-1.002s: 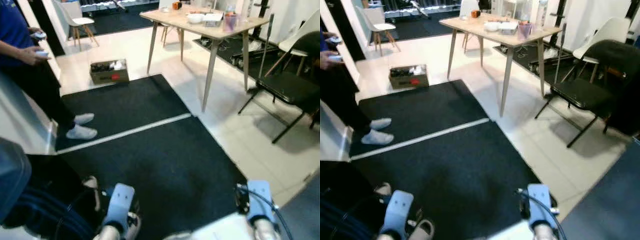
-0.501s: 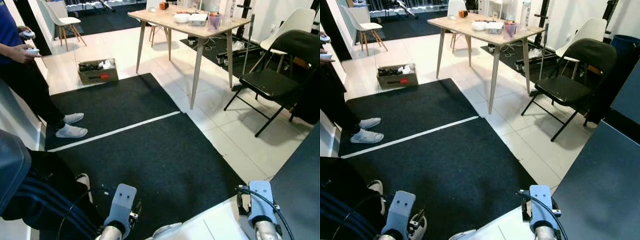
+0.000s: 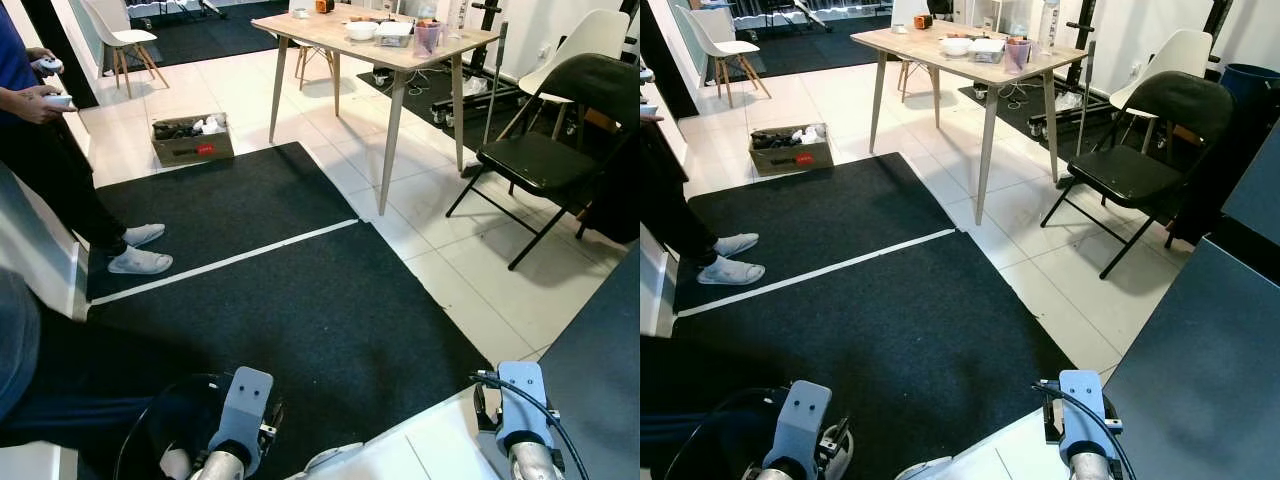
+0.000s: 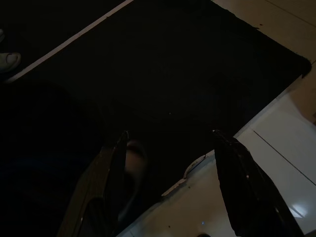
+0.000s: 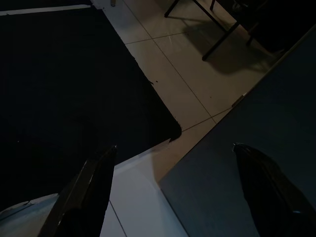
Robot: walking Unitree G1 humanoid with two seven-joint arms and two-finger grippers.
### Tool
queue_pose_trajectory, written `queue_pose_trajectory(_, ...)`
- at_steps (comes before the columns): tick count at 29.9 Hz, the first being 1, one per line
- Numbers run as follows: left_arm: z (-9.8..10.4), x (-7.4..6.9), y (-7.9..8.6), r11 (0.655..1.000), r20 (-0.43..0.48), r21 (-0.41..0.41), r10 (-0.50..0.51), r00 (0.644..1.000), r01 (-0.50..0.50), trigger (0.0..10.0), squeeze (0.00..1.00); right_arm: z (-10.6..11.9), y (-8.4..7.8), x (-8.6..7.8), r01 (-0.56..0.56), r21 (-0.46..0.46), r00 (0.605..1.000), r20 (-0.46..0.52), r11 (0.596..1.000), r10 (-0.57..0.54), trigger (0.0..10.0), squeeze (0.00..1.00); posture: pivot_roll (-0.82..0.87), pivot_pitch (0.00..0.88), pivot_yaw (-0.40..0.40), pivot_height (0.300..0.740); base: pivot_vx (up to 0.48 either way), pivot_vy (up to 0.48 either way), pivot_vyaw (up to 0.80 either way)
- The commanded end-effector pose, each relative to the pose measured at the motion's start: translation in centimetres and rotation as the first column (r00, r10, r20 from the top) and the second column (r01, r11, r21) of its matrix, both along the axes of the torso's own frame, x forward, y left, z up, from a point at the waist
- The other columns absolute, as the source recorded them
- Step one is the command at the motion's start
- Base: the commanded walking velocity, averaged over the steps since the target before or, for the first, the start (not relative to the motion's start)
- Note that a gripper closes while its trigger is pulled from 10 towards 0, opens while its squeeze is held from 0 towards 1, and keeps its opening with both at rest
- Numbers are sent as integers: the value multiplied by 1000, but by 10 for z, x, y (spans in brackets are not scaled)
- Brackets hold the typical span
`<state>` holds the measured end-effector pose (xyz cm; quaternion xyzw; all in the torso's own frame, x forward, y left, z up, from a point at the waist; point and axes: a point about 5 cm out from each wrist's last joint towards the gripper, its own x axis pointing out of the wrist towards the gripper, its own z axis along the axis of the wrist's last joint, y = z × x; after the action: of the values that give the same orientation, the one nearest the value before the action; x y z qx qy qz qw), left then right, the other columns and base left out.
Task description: Restocking fridge
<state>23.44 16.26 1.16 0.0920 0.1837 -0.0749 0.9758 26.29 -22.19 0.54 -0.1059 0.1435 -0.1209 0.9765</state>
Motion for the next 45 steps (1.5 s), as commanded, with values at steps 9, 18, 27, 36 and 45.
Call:
queue_pose_trajectory(9, -5, -4, 2, 1000, -23, 5, 12, 1000, -11, 10000, 0, -2, 0, -3, 6, 7, 1000, -7, 1000, -6, 10000, 0, -78, 110, 32, 740, 0, 0, 0)
queue_pose_trajectory(18, -6, -5, 3, 1000, -29, 12, 17, 999, -16, 10000, 0, -3, 0, -3, 5, 7, 1000, -8, 1000, -5, 10000, 0, -76, 111, 31, 740, 0, 0, 0)
queue_pose_trajectory(27, -5, -4, 4, 1000, -17, 12, 20, 1000, -19, 10000, 0, -3, 0, -3, 5, 6, 1000, -8, 1000, -5, 10000, 0, -76, 111, 31, 740, 34, 0, 0)
queue_pose_trajectory(36, -5, -3, 6, 1000, -9, 12, 25, 1000, -25, 10000, 0, -2, -1, -2, 5, 2, 1000, -7, 1000, -5, 10000, 0, -78, 107, 31, 740, 437, 0, 0)
queue_pose_trajectory(45, -5, -3, 7, 999, -14, 12, 30, 999, -30, 10000, 0, -2, -1, -2, 4, 2, 1000, -7, 1000, -4, 10000, 0, -79, 103, 31, 740, 480, 0, 0)
